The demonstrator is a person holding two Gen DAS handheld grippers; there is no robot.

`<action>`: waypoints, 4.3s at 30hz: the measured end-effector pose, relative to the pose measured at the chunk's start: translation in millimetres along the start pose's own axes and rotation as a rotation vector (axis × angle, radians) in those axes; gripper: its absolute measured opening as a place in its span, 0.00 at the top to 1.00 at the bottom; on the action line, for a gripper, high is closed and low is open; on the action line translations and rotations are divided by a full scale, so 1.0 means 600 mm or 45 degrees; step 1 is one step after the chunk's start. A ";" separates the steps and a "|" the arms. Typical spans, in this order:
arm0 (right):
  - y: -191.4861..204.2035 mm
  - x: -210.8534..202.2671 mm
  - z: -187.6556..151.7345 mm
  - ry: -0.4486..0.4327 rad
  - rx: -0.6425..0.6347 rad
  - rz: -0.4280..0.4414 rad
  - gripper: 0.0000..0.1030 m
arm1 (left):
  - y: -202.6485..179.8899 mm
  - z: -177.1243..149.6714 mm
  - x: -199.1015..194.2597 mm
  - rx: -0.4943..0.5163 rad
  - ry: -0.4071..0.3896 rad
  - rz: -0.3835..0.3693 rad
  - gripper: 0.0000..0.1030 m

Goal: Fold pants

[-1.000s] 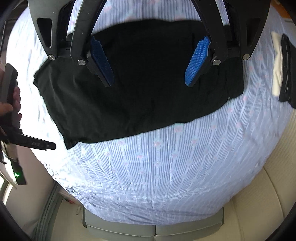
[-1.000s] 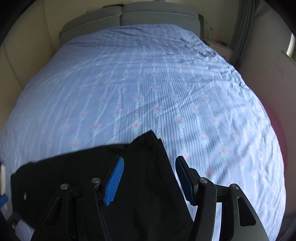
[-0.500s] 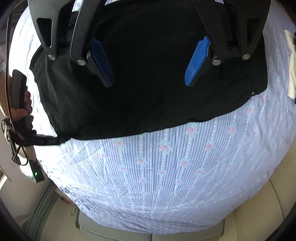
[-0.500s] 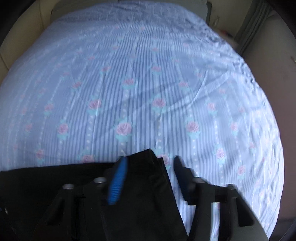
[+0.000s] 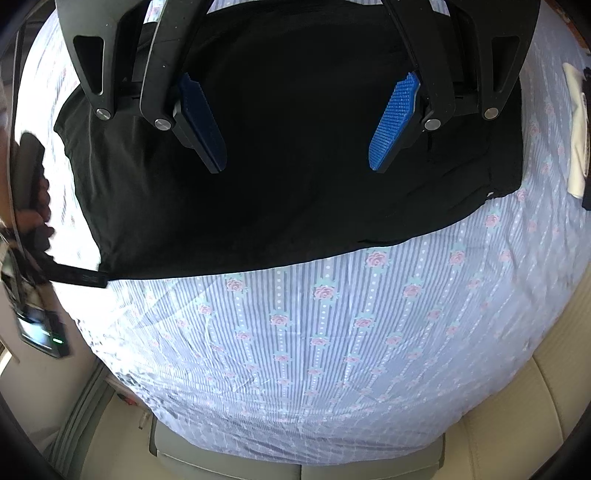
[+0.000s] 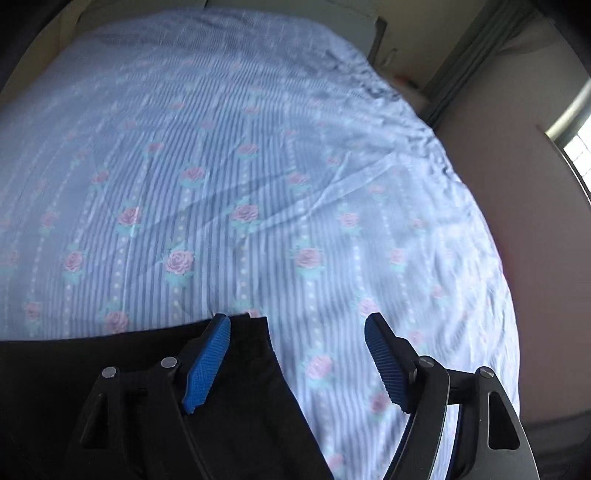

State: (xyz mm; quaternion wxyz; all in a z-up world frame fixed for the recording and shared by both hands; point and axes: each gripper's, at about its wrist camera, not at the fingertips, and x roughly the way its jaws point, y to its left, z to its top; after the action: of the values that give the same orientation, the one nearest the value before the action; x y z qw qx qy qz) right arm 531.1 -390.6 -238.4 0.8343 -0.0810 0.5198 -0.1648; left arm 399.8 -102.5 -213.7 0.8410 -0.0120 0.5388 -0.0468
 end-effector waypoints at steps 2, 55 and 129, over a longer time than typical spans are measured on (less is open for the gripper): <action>-0.014 -0.036 -0.021 -0.068 0.020 -0.002 0.26 | 0.009 -0.006 -0.011 -0.018 -0.012 0.003 0.23; 0.428 -0.353 -0.306 0.185 -0.098 0.435 0.26 | 0.403 -0.081 0.103 -0.277 0.336 -0.864 0.30; -0.125 -0.071 -0.244 0.184 0.035 0.713 0.31 | -0.172 -0.113 0.012 0.069 0.341 -0.008 0.27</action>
State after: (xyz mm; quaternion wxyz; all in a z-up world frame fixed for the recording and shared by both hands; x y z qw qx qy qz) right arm 368.7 -439.8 -245.0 0.8092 0.0892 0.5777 0.0595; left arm 334.4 -203.6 -241.1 0.7614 0.0156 0.6448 -0.0652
